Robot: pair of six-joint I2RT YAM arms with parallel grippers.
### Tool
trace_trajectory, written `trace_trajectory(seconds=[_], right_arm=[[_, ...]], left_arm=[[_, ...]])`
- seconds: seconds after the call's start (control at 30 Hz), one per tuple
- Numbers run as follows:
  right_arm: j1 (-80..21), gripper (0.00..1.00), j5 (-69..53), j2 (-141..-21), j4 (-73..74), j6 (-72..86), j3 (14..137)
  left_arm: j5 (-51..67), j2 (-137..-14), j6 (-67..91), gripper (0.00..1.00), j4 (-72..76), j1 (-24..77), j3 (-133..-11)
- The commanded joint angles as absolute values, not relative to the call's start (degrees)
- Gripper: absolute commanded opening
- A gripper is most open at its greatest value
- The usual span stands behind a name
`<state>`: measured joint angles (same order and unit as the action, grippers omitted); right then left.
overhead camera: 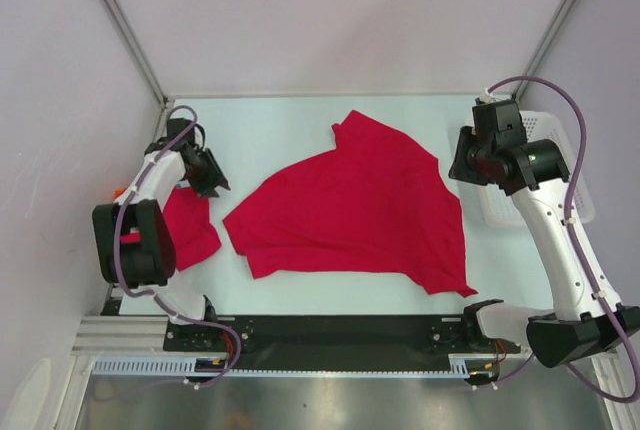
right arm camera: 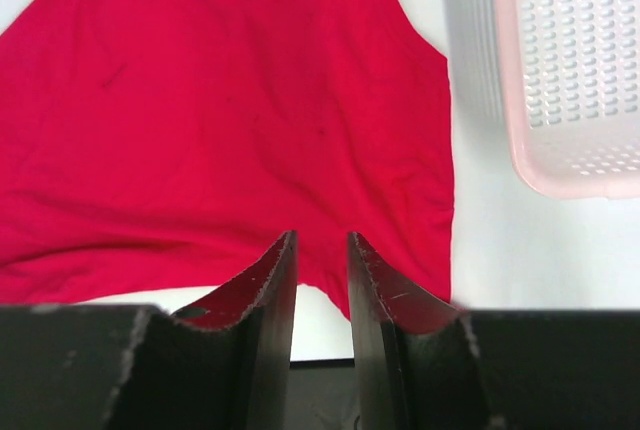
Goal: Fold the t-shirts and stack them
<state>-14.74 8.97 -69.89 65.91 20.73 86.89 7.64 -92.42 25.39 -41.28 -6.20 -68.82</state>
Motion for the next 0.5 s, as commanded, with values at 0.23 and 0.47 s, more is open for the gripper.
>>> trace_trajectory(seconds=[0.23,0.47], right_arm=[[-13.1,0.31,5.3,-73.6,59.9,18.5,87.6],[-13.0,0.31,4.8,-74.4,59.9,18.3,88.2]], left_arm=[[12.5,-98.6,24.8,0.45,-39.5,-0.7,-70.6],[8.7,-99.4,23.6,0.47,-39.6,-0.5,-69.2]])
